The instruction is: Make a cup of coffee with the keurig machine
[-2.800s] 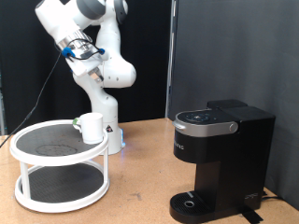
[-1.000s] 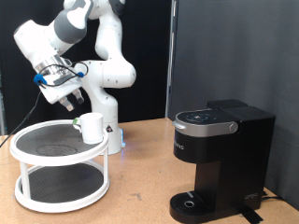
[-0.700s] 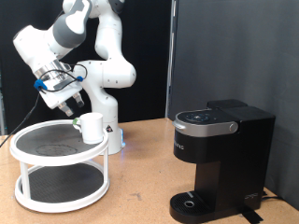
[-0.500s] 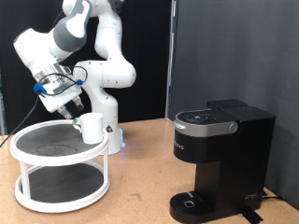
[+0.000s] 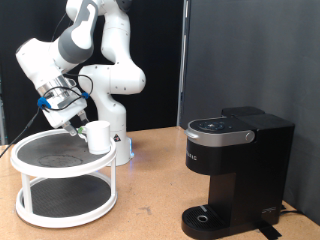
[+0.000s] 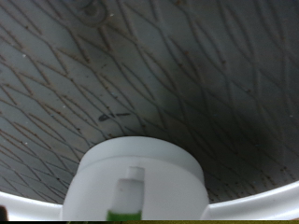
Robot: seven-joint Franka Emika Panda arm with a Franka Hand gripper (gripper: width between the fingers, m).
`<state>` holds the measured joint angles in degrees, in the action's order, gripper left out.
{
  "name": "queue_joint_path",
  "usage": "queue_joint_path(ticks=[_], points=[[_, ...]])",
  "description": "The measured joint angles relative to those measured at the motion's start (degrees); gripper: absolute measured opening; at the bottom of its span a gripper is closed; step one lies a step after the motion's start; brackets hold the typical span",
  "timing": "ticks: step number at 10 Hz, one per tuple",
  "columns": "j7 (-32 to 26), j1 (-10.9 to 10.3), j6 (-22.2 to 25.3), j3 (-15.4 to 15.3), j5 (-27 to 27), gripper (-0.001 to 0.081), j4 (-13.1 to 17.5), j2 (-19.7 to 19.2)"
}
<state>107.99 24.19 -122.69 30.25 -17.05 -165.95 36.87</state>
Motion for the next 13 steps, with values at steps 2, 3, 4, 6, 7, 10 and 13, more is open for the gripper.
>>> queue_joint_path(ticks=[2, 3, 4, 6, 7, 10, 13], points=[[-1.27, -0.38, -0.89, 0.0, -1.55, 0.0734, -0.02, -0.99], [-1.89, -0.54, -1.24, 0.0, -2.27, 0.073, -0.03, -1.22], [-2.29, -0.67, -1.42, 0.0, -2.81, 0.0566, -0.03, -1.28], [-2.54, -0.7, -1.47, 0.0, -3.2, 0.0384, -0.03, -1.44], [-2.57, -0.71, -1.52, -0.01, -3.26, 0.0384, -0.03, -1.6], [-2.58, -0.7, -1.64, -0.12, -3.33, 0.0068, -0.02, -1.98], [-2.44, -0.61, 0.08, -0.17, -3.36, 0.0005, 0.77, -1.82]])
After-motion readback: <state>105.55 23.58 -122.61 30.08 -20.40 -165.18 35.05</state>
